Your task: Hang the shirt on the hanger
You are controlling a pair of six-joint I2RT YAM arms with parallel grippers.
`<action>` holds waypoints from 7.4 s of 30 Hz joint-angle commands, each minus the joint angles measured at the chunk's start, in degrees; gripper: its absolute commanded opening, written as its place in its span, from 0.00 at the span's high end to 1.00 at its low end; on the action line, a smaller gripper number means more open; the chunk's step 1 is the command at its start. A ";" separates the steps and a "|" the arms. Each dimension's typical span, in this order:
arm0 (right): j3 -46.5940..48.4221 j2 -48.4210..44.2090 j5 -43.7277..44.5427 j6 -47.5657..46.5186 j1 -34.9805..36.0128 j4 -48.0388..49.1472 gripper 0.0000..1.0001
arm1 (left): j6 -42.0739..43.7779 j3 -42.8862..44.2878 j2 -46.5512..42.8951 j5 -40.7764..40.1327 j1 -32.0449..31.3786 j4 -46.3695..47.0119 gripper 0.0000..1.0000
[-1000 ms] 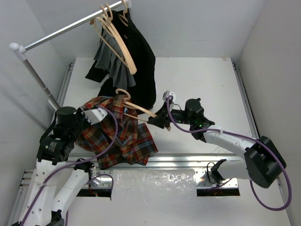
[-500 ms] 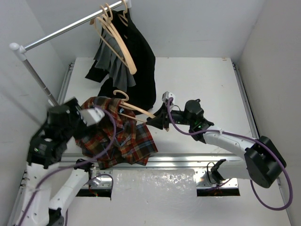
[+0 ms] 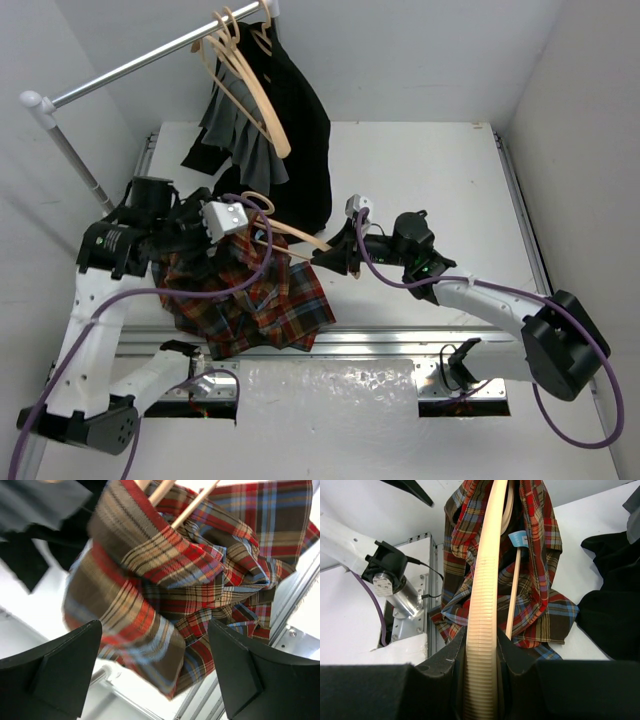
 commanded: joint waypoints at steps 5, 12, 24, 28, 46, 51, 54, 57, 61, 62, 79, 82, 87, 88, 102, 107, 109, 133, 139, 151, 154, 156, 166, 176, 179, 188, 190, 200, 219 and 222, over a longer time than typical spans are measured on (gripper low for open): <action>2.65 -2.13 -1.45 -2.37 0.37 2.94 1.00 | 0.12 -2.26 2.81 4.73 0.37 10.63 0.11; 3.09 -2.57 -3.29 -3.07 0.28 1.80 1.00 | 4.66 -10.85 3.52 3.24 0.37 17.83 0.12; 3.00 -3.10 -5.59 -2.72 0.37 4.43 1.00 | 18.81 -4.80 10.29 11.94 1.68 7.66 0.45; 3.35 -3.10 -6.02 -2.90 0.37 5.14 1.00 | 19.09 -9.90 8.45 11.76 1.77 10.02 0.45; 11.61 5.77 -9.36 -0.96 0.37 9.88 1.00 | 8.19 -1.99 12.23 31.45 0.72 7.56 0.95; 12.05 5.96 -8.23 -2.36 0.37 8.83 0.97 | 3.89 -5.77 10.64 27.94 0.63 10.55 1.00; 12.40 5.34 -2.89 -2.80 0.37 4.02 0.51 | -3.73 -6.74 9.16 24.43 0.63 17.10 1.00; 14.94 4.47 7.80 -4.48 0.28 -7.58 0.16 | -11.23 -8.23 6.79 14.95 0.72 25.64 1.00; 13.82 0.95 24.61 0.85 0.19 -17.35 0.01 | -13.34 -9.47 4.05 10.36 0.72 28.83 1.00; 12.68 -0.27 28.30 3.32 0.02 -17.28 0.01 | -14.21 -9.47 3.36 10.35 0.72 29.01 1.00; -7.45 -12.19 33.74 26.19 0.01 -5.25 0.26 | -20.55 -8.42 1.77 4.72 0.72 33.50 1.00; -5.36 -0.79 27.04 29.45 2.73 0.37 0.26 | -20.11 -7.01 1.33 7.27 0.72 32.44 1.00; 3.08 13.93 19.91 34.36 6.87 13.47 0.23 | -20.20 -6.83 0.27 8.86 0.72 31.65 1.00; 3.61 15.69 19.56 35.68 7.22 15.14 0.24 | -20.29 -6.92 -0.16 8.95 0.72 31.56 1.00; 6.25 27.66 18.14 39.29 11.97 20.07 0.70 | -23.09 -6.13 0.36 7.98 0.72 34.46 1.00; -0.14 22.93 20.94 43.59 6.55 18.42 1.00 | -23.11 -4.38 0.36 8.24 1.15 33.23 1.00; -5.59 17.07 22.01 45.79 2.23 15.44 1.00 | -21.96 -3.49 0.01 11.47 1.33 31.13 1.00; 19.95 -7.50 17.79 3.87 -20.20 -53.91 1.00 | 4.67 -12.01 -0.78 3.26 0.37 17.84 1.00; 27.25 -3.55 31.38 -0.61 -11.68 -63.76 1.00 | 2.48 -13.07 0.62 -5.45 -3.76 21.09 1.00; 52.46 16.74 57.69 4.04 3.43 -89.95 1.00 | -0.07 -10.61 3.34 -10.12 -9.83 19.08 1.00; 53.98 19.13 58.84 4.84 6.60 -90.40 1.00 | -3.93 -9.47 4.49 -10.56 -10.97 20.13 1.00; 53.63 19.23 58.23 5.19 7.75 -88.56 1.00 | -6.92 -9.47 5.36 -14.15 -12.02 21.71 1.00; 48.82 16.51 41.95 -1.14 16.45 -67.18 1.00 | -13.69 -10.97 7.39 -24.19 -15.63 26.02 1.00; 40.53 8.43 20.88 -3.33 16.19 -53.74 0.92 | -18.27 -8.24 5.37 -12.33 -15.54 25.58 1.00; 40.88 3.24 11.79 -4.56 9.44 -58.83 0.44 | -18.18 -6.66 4.76 -9.78 -15.54 25.14 1.00; 67.56 -3.37 21.73 -24.51 4.24 -82.48 0.15 | -17.56 2.04 5.98 1.47 -15.46 25.05 1.00; 70.14 -2.05 29.90 -28.28 4.06 -87.92 0.37 | -17.13 4.15 6.77 2.79 -15.54 24.88 1.00; 61.55 0.24 24.23 -44.89 -5.87 -89.02 0.17 | -11.86 5.12 5.90 9.73 -15.54 24.26 1.00; 61.01 10.87 -1.54 -43.16 0.98 -83.73 0.63 | -10.97 3.01 2.38 13.08 -15.54 24.96 1.00; 59.62 10.53 -1.28 -39.64 1.16 -81.27 0.96 | -13.95 1.35 1.59 8.70 -15.54 28.12 1.00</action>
